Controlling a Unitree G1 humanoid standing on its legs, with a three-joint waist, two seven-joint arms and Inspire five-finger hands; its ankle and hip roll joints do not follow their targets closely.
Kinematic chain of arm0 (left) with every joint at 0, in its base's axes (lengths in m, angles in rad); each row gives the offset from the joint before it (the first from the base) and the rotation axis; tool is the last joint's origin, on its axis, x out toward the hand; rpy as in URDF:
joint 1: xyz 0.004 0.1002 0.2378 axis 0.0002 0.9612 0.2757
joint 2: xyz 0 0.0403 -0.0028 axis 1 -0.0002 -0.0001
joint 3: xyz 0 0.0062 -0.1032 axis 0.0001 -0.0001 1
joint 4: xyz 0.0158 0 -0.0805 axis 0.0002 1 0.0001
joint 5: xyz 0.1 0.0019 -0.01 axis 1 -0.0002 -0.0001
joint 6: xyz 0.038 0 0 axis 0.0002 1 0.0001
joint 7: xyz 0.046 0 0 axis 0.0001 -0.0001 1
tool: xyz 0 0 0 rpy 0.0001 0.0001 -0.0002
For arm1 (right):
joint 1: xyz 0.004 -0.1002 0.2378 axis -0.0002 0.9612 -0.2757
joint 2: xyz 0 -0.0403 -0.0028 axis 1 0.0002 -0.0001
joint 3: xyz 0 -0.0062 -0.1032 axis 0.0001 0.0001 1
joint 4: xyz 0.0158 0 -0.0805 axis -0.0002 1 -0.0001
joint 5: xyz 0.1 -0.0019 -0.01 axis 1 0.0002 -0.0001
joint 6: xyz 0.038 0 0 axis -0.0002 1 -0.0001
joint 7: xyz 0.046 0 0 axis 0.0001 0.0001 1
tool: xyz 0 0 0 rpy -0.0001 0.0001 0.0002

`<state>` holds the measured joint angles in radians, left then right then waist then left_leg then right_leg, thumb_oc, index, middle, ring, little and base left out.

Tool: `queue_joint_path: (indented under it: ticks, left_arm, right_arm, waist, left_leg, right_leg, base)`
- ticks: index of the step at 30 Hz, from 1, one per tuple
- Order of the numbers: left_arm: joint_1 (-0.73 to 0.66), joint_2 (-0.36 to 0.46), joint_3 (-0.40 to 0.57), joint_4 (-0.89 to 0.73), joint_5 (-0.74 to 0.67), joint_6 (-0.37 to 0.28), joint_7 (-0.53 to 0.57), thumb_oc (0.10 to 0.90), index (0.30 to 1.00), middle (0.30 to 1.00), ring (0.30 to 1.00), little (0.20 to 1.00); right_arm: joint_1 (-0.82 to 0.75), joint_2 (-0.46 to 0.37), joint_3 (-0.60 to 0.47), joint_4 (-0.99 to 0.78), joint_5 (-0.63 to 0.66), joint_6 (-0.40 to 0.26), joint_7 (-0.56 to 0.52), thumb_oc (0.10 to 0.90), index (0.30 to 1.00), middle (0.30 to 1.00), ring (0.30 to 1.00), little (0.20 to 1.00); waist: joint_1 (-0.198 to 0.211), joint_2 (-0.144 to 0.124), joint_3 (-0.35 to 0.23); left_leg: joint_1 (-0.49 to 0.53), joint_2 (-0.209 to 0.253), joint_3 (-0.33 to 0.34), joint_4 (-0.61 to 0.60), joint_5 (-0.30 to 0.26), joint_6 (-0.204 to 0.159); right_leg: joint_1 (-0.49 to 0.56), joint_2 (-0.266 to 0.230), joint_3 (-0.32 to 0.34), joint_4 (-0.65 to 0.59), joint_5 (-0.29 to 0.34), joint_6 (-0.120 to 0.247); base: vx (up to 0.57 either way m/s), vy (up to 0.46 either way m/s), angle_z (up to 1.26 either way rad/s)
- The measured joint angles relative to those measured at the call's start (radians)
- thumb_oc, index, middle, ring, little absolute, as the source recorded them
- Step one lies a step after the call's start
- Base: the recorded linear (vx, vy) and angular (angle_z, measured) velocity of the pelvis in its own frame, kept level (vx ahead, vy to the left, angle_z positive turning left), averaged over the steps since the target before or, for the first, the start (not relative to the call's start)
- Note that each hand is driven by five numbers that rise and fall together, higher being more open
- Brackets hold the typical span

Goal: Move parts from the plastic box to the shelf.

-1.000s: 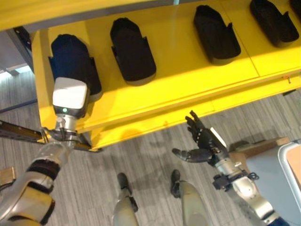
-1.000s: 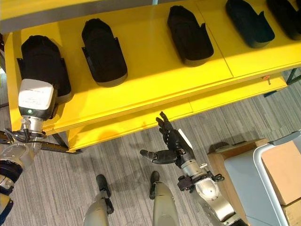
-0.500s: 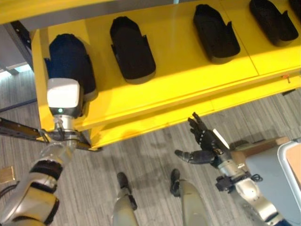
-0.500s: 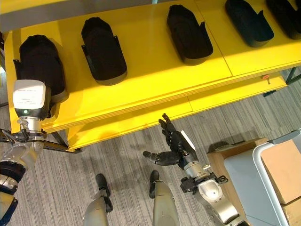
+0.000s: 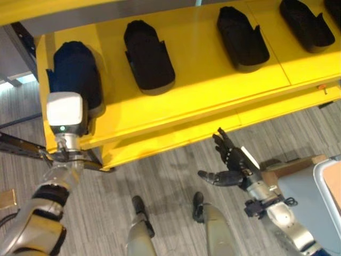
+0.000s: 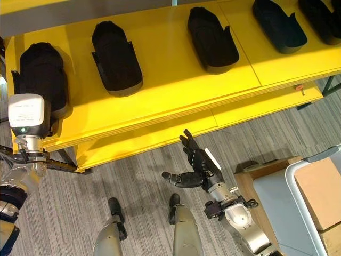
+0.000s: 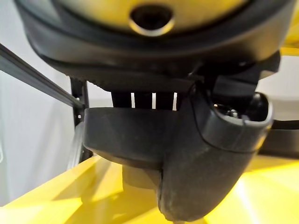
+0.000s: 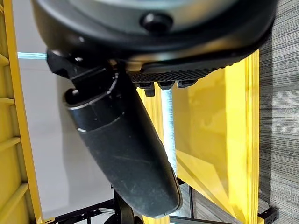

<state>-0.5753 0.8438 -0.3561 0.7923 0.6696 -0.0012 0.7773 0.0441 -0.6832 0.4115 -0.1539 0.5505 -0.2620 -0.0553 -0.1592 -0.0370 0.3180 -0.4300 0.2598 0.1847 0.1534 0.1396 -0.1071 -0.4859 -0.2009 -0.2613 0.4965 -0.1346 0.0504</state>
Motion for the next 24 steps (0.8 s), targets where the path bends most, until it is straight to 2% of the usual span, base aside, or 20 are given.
queue_joint_path:
  ticks: [3, 5, 17, 24]
  left_arm:
    - [0.01, -0.002, 0.009, 0.003, -0.015, 0.0, 0.0, 0.4, 0.3, 0.3, 0.3, 0.3]
    - [0.021, -0.006, 0.012, 0.02, -0.041, 0.0, 0.0, 0.4, 0.3, 0.3, 0.3, 0.3]
    - [0.046, -0.012, 0.064, 0.046, -0.117, 0.0, 0.002, 0.4, 0.3, 0.3, 0.3, 0.3]
    - [0.043, -0.045, 0.111, 0.066, -0.191, 0.0, 0.012, 0.4, 0.3, 0.3, 0.3, 0.3]
  right_arm:
    - [0.004, -0.011, -0.001, 0.0, 0.0, 0.003, 0.002, 0.9, 1.0, 1.0, 1.0, 1.0]
    - [0.016, -0.012, -0.002, -0.001, 0.0, 0.004, 0.002, 0.9, 1.0, 1.0, 1.0, 1.0]
    - [0.036, -0.023, -0.002, -0.001, 0.002, 0.006, 0.003, 0.9, 1.0, 1.0, 1.0, 1.0]
    - [0.036, -0.025, -0.002, -0.001, 0.003, 0.006, 0.004, 0.9, 1.0, 1.0, 1.0, 1.0]
  waist:
    - [0.002, 0.007, -0.005]
    - [0.002, 0.01, -0.029]
    - [0.003, 0.01, -0.03]
    - [0.004, 0.01, -0.03]
  left_leg:
    - [-0.005, 0.0, -0.001, 0.001, 0.0, 0.0]
    - [-0.016, 0.001, 0.0, 0.003, 0.0, 0.0]
    - [-0.022, 0.002, -0.005, 0.01, -0.004, -0.006]
    - [-0.022, 0.003, -0.006, 0.01, -0.005, -0.008]
  right_leg:
    - [-0.005, 0.0, 0.0, 0.004, -0.001, -0.001]
    - [-0.021, 0.0, 0.001, 0.007, -0.002, -0.002]
    - [-0.023, 0.0, 0.001, 0.013, -0.003, -0.004]
    - [-0.024, 0.002, 0.001, 0.015, -0.005, -0.006]
  base:
    - [0.0, 0.0, 0.0]
    - [0.0, 0.0, 0.0]
    - [0.0, 0.0, 0.0]
    - [0.0, 0.0, 0.0]
